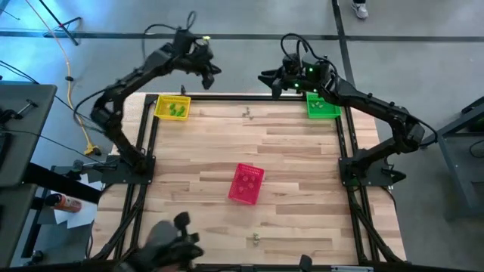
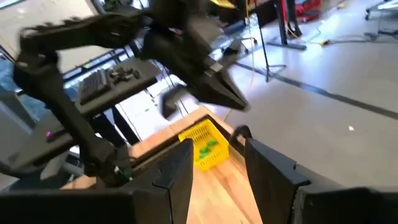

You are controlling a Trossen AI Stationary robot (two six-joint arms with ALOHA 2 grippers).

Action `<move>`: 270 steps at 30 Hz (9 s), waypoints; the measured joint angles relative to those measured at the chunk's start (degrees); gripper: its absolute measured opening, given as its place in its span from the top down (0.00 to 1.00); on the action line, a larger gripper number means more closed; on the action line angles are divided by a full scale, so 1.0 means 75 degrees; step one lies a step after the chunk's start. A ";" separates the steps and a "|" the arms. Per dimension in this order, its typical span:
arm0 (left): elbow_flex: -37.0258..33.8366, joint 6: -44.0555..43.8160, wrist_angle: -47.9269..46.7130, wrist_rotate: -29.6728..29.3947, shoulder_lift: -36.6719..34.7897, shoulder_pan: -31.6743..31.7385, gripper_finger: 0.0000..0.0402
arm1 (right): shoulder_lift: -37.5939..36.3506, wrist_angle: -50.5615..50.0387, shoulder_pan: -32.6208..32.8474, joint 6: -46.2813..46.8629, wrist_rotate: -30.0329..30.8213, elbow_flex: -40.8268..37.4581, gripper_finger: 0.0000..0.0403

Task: Sort Halloween decoration
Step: Put the white skull toy into the green bin

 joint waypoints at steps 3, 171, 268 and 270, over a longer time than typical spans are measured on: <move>-0.1228 -0.0572 0.1080 0.0518 -0.0899 0.0065 1.00 | -0.0001 -0.0177 -0.0083 -0.0007 0.0145 -0.0161 0.65; -0.5500 -0.5663 0.5856 -0.1235 -0.3998 -0.2068 1.00 | 0.4234 -0.6213 -0.1489 -0.2889 -0.1210 0.5243 1.00; -0.0231 -0.0172 0.0663 -0.2249 0.3751 -0.2814 0.72 | -0.2140 -0.3678 -0.0078 -0.0683 -0.0034 -0.0416 1.00; -0.0234 0.0012 0.0805 -0.2345 0.3753 -0.2895 0.73 | -0.2140 -0.3678 -0.0078 -0.0746 -0.0031 -0.0416 1.00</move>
